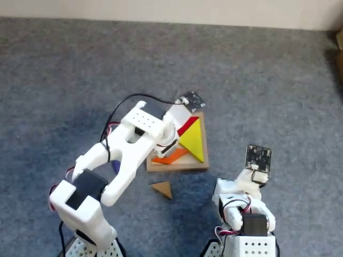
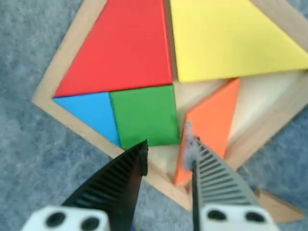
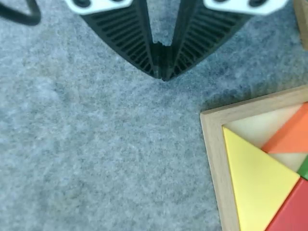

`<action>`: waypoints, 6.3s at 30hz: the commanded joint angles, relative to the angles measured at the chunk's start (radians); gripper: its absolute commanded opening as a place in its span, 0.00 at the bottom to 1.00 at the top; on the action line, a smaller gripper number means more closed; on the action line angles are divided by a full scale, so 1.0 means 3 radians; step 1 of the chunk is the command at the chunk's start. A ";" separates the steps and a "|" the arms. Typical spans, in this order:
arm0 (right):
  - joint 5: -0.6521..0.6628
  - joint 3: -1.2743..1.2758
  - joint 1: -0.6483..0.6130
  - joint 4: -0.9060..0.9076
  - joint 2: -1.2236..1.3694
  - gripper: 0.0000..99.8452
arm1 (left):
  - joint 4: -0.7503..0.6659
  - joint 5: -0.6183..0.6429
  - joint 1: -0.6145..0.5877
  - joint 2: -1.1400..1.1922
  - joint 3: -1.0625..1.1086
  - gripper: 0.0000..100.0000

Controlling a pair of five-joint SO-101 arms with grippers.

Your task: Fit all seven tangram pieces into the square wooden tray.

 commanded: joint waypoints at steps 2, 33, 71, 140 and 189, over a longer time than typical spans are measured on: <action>0.0020 0.0504 0.0043 0.0013 -0.0064 0.02 | -0.0286 0.0000 0.0008 -0.0146 0.0120 0.15; 0.0020 0.0504 0.0043 0.0013 -0.0064 0.02 | -0.0409 0.0302 0.0841 -0.0202 0.0233 0.15; 0.0020 0.0504 0.0049 0.0023 -0.0069 0.02 | 0.0281 0.0322 -0.0903 -0.0816 0.0806 0.31; 0.0020 0.0504 0.0049 0.0008 -0.0069 0.02 | 0.0005 -0.1560 0.0800 -0.0304 0.0729 0.25; 0.0020 0.0504 0.0049 0.0008 -0.0069 0.02 | 0.0297 -0.1151 0.0274 -0.0903 0.0642 0.11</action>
